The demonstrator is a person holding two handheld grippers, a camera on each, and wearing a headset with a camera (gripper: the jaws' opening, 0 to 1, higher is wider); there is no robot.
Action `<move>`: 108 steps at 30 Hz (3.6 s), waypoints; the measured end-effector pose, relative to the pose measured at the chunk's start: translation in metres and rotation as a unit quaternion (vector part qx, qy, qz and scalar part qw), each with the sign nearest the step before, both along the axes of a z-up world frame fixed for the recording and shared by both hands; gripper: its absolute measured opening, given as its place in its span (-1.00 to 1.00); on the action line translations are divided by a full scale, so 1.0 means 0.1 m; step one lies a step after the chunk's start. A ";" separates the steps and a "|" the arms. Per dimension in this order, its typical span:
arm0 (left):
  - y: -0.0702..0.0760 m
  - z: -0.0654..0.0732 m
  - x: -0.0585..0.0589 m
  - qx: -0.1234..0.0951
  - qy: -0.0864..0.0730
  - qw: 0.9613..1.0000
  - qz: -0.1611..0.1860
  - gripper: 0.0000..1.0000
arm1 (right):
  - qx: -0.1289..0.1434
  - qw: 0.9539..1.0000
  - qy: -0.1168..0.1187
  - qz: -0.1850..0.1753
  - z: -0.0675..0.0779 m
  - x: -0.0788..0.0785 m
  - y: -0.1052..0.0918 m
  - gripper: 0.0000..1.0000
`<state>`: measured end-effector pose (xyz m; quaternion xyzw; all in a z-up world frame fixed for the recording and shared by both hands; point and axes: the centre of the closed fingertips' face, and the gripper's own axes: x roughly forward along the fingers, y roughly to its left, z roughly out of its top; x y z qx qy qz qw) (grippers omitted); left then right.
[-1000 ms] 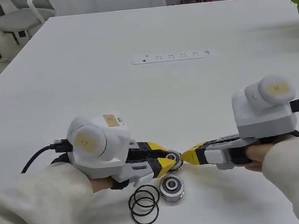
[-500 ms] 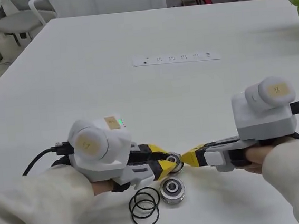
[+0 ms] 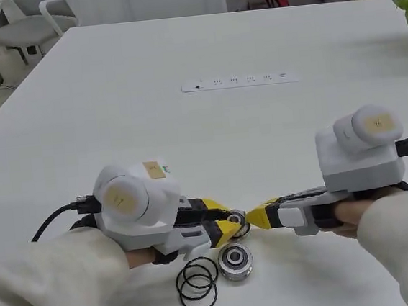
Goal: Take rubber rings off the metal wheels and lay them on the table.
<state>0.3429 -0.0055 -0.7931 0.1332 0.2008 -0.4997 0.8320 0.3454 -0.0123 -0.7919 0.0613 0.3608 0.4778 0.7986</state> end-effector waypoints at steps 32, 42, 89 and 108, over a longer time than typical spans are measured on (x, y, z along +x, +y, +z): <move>-0.01 0.00 0.01 -0.004 -0.003 1.000 0.001 -0.73 | 0.008 1.000 -0.004 0.007 0.06 -0.03 0.05 -1.00; -0.01 0.00 0.01 -0.006 -0.003 1.000 0.002 -0.72 | 0.010 1.000 -0.007 0.011 0.06 -0.03 0.06 -1.00; -0.02 0.01 0.01 -0.030 -0.008 0.999 0.009 -0.72 | 0.026 1.000 0.004 -0.002 0.06 0.01 0.02 -1.00; -0.03 0.01 0.01 -0.011 -0.021 1.000 0.002 -0.72 | 0.030 0.999 0.011 -0.004 0.06 0.00 0.02 -1.00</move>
